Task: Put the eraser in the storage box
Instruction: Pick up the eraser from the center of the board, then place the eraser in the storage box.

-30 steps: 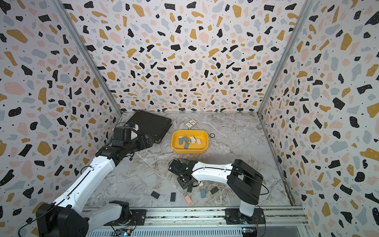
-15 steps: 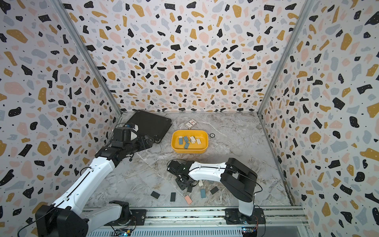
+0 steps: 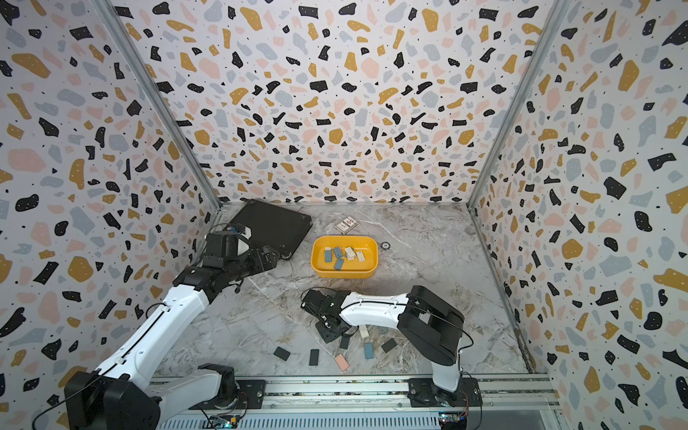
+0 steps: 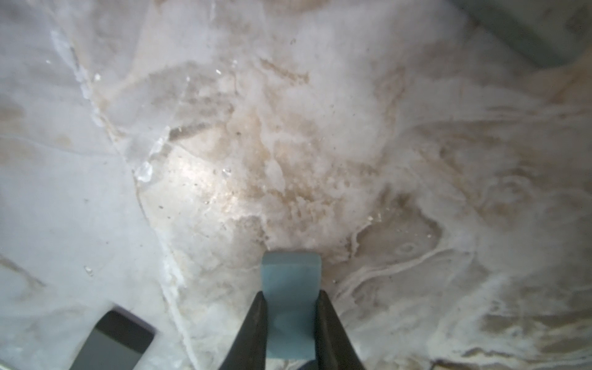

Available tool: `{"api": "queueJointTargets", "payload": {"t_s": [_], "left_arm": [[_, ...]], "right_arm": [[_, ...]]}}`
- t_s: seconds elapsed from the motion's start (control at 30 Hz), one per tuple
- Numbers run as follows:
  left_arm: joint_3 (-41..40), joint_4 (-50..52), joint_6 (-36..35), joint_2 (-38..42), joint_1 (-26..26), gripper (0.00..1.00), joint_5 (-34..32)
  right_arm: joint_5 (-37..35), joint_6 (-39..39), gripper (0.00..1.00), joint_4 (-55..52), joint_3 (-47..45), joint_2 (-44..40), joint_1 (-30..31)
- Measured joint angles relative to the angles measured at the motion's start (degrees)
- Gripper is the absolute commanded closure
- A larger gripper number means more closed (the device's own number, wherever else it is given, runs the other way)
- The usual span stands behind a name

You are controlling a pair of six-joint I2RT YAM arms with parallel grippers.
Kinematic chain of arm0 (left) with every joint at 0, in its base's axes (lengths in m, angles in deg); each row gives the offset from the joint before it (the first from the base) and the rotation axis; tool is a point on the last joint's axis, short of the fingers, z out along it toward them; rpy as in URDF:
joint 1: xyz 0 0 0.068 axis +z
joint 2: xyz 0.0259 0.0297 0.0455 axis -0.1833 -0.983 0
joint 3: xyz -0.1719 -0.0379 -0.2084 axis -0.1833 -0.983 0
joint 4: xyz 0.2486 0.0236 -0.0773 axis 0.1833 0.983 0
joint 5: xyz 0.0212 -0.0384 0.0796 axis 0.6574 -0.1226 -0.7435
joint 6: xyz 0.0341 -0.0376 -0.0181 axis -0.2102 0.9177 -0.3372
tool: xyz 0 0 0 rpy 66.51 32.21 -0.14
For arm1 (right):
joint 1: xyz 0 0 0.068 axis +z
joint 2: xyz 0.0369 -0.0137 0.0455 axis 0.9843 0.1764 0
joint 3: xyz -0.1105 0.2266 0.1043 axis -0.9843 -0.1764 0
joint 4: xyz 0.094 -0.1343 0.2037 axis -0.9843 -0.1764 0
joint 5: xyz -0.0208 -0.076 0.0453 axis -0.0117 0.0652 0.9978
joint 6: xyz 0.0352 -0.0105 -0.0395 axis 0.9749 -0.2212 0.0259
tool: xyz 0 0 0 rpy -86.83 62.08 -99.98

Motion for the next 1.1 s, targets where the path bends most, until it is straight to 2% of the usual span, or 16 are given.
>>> {"api": "queueJointTargets", "payload": {"t_s": [0.23,0.53,0.77,1.1], "left_arm": [[0.0,0.0,0.0,0.0,0.0,0.03,0.0],[0.0,0.0,0.0,0.0,0.0,0.03,0.0],[0.0,0.0,0.0,0.0,0.0,0.03,0.0],[0.0,-0.3,0.0,-1.5,0.0,0.03,0.1]], "right_arm": [[-2.8,-1.6,0.85,-2.7,2.1,-0.3,0.0],[-6.0,-5.1,0.85,-6.4,6.2,-4.9,-2.4],[-8.3,-9.1,0.85,-8.9,11.6,-7.3,-9.0],[-8.8,-15.1,0.85,-10.6,21.9,-5.7,-21.2]]}}
